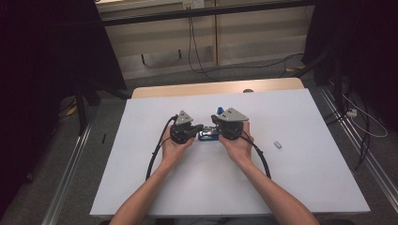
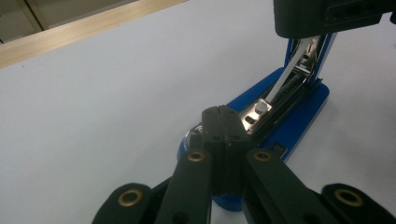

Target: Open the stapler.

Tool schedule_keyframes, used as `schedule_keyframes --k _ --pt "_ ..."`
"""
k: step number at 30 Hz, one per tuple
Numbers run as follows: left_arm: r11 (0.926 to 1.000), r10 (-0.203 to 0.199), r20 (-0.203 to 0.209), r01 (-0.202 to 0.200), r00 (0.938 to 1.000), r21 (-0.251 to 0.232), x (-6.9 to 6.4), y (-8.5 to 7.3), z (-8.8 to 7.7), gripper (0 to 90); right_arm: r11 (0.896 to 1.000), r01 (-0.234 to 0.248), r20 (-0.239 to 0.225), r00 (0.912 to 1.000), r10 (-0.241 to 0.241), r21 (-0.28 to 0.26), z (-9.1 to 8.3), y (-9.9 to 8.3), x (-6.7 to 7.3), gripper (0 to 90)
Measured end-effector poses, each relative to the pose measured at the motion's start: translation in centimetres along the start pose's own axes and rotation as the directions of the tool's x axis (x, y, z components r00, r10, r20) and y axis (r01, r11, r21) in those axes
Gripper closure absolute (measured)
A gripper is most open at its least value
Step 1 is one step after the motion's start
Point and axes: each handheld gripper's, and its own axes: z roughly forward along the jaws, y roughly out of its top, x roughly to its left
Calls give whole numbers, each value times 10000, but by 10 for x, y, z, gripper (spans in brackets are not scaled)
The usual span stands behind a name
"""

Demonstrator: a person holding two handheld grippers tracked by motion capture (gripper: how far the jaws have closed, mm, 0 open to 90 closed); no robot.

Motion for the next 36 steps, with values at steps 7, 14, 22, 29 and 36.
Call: schedule_keyframes --k 7,14,22,29,36 --pt "10000 -30 0 30 10000 -42 0 0 0 900 10000 33 149 9999 -33 0 -3 1 -5 900" --pt "10000 -35 -4 35 10000 -59 0 -1 0 900 9999 95 237 9997 -96 42 -6 2 -8 900" --pt "10000 0 -34 0 10000 -85 0 -1 0 900 9999 -14 262 9997 10 159 -9 4 -11 900" --pt "10000 -5 -39 5 10000 -77 -1 -1 0 900 9998 -139 232 9996 135 133 -9 3 -12 900" --pt "10000 9 -46 -9 10000 -38 0 -1 0 900 9998 -97 235 9997 94 154 -10 3 -12 900"
